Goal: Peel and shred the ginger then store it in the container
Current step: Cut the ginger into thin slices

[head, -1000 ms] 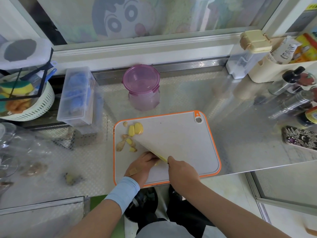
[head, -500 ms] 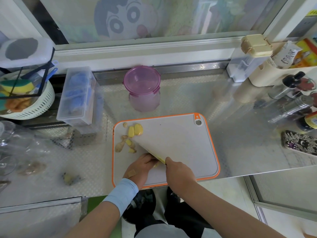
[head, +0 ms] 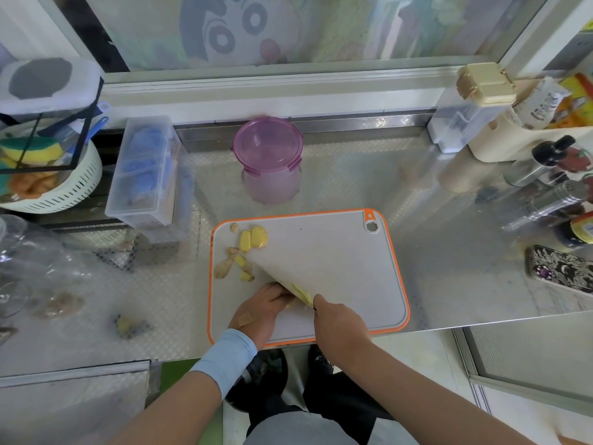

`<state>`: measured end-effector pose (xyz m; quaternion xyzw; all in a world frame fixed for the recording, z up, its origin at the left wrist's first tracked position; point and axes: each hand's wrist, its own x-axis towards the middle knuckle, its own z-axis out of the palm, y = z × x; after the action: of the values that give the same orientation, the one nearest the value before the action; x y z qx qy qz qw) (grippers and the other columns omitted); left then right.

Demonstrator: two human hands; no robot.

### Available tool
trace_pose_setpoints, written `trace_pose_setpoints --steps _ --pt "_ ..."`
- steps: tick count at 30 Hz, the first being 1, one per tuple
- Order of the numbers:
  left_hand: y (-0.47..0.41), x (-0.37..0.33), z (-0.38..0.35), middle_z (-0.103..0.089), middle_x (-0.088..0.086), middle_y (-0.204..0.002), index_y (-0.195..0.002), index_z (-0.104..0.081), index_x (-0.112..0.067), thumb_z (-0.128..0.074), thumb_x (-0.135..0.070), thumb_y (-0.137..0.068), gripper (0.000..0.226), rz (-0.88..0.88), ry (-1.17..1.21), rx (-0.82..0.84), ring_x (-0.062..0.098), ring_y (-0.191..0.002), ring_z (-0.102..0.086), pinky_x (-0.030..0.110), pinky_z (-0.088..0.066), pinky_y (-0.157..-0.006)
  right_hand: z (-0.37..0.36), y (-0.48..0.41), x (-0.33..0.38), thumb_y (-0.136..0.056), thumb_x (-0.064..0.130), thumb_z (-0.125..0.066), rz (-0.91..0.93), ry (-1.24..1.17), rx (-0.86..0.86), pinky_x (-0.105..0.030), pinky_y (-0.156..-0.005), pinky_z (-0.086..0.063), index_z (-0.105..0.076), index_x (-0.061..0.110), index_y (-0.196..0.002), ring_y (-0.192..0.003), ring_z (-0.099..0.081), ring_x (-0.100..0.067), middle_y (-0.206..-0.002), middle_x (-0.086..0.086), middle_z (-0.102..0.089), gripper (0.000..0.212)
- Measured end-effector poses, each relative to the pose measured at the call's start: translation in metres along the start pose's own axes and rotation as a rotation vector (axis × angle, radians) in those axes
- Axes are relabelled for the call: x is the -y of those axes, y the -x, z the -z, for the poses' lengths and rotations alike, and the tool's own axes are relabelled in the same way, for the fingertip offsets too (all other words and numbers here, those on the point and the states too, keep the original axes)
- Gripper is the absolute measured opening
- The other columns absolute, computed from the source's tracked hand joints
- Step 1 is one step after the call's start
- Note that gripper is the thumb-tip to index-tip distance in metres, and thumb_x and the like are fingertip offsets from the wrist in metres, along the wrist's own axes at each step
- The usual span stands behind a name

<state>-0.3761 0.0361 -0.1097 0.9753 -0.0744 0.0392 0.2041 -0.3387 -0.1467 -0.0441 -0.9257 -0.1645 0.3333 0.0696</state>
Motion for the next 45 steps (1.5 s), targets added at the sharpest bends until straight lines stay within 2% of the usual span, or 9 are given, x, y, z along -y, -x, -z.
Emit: trace_pose_setpoints --steps 2,6,8,10,13,17,22,27,45 --pt "0.001 -0.003 -0.005 -0.057 -0.032 -0.112 -0.099 -0.067 -0.055 -0.046 -0.016 -0.097 0.044 -0.004 0.056 0.088 -0.007 -0.110 -0.050 0.011 -0.041 -0.092 0.002 -0.001 0.000 -0.088 -0.002 -0.042 0.006 -0.009 -0.001 -0.032 -0.057 -0.039 -0.031 0.019 -0.098 -0.062 -0.046 -0.023 -0.070 -0.001 -0.042 0.026" --pt "-0.004 0.001 -0.004 -0.071 -0.002 -0.104 -0.102 -0.075 -0.021 -0.037 -0.011 -0.073 0.050 0.028 -0.035 0.091 0.008 -0.102 -0.044 0.021 -0.044 -0.084 0.005 -0.007 0.008 -0.090 -0.001 -0.042 0.002 -0.033 -0.019 -0.033 -0.061 -0.043 -0.031 0.019 -0.097 -0.069 -0.050 -0.027 -0.075 -0.003 -0.045 0.024" --pt "-0.006 -0.004 -0.003 -0.063 0.004 -0.124 -0.119 -0.068 -0.016 -0.041 -0.004 -0.079 0.050 0.060 0.022 0.178 0.013 -0.117 -0.042 0.026 -0.040 -0.095 0.006 -0.008 0.011 -0.090 0.000 -0.043 0.002 -0.035 -0.022 -0.033 -0.062 -0.045 -0.031 0.020 -0.097 -0.071 -0.051 -0.027 -0.080 -0.005 -0.048 0.024" --pt "-0.004 -0.009 -0.003 -0.056 -0.005 -0.136 -0.124 -0.065 -0.021 -0.041 -0.011 -0.094 0.039 0.082 0.114 0.183 0.009 -0.124 -0.046 0.015 -0.031 -0.099 0.005 -0.008 0.011 -0.091 0.001 -0.042 0.003 -0.046 -0.019 -0.033 -0.062 -0.045 -0.031 0.020 -0.098 -0.072 -0.051 -0.028 -0.081 -0.005 -0.047 0.023" --pt "-0.002 -0.009 -0.002 -0.058 -0.031 -0.114 -0.105 -0.071 -0.038 -0.057 -0.021 -0.095 0.025 0.141 0.142 0.065 -0.011 -0.107 -0.052 -0.001 -0.034 -0.084 0.003 -0.003 0.005 -0.092 0.003 -0.040 0.000 -0.066 -0.024 -0.033 -0.058 -0.040 -0.031 0.022 -0.100 -0.068 -0.049 -0.027 -0.075 -0.003 -0.044 0.022" --pt "0.001 -0.001 -0.006 -0.069 -0.005 -0.102 -0.100 -0.075 -0.021 -0.088 0.007 -0.047 0.061 0.091 0.099 0.162 0.014 -0.090 -0.067 0.022 -0.056 -0.073 0.000 0.008 -0.005 -0.093 0.003 -0.042 0.014 -0.039 -0.024 -0.030 -0.048 -0.032 -0.028 0.022 -0.098 -0.058 -0.042 -0.020 -0.071 -0.002 -0.043 0.024" --pt "0.000 0.003 -0.015 -0.065 0.007 -0.120 -0.118 -0.069 -0.014 -0.074 0.012 -0.068 0.057 0.024 0.035 0.135 0.027 -0.108 -0.062 0.038 -0.051 -0.088 -0.004 0.011 -0.008 -0.092 0.001 -0.043 0.004 -0.018 -0.027 -0.030 -0.049 -0.035 -0.028 0.020 -0.098 -0.060 -0.044 -0.021 -0.070 -0.002 -0.042 0.025" --pt "0.001 -0.009 -0.005 -0.056 -0.023 -0.115 -0.111 -0.071 -0.031 -0.051 -0.011 -0.095 0.032 0.111 0.240 0.016 -0.009 -0.111 -0.048 0.006 -0.039 -0.091 0.001 -0.002 0.003 -0.088 -0.002 -0.043 0.020 -0.030 -0.022 -0.031 -0.060 -0.041 -0.029 0.021 -0.099 -0.070 -0.049 -0.026 -0.071 0.001 -0.038 0.029" --pt "0.003 -0.003 -0.007 -0.063 0.002 -0.115 -0.107 -0.070 -0.013 -0.069 0.016 -0.062 0.054 -0.017 0.115 0.028 0.016 -0.112 -0.050 0.029 -0.057 -0.067 0.002 0.009 -0.003 -0.091 0.001 -0.044 0.036 -0.010 -0.019 -0.028 -0.045 -0.029 -0.029 0.020 -0.099 -0.056 -0.041 -0.015 -0.071 0.000 -0.045 0.026"
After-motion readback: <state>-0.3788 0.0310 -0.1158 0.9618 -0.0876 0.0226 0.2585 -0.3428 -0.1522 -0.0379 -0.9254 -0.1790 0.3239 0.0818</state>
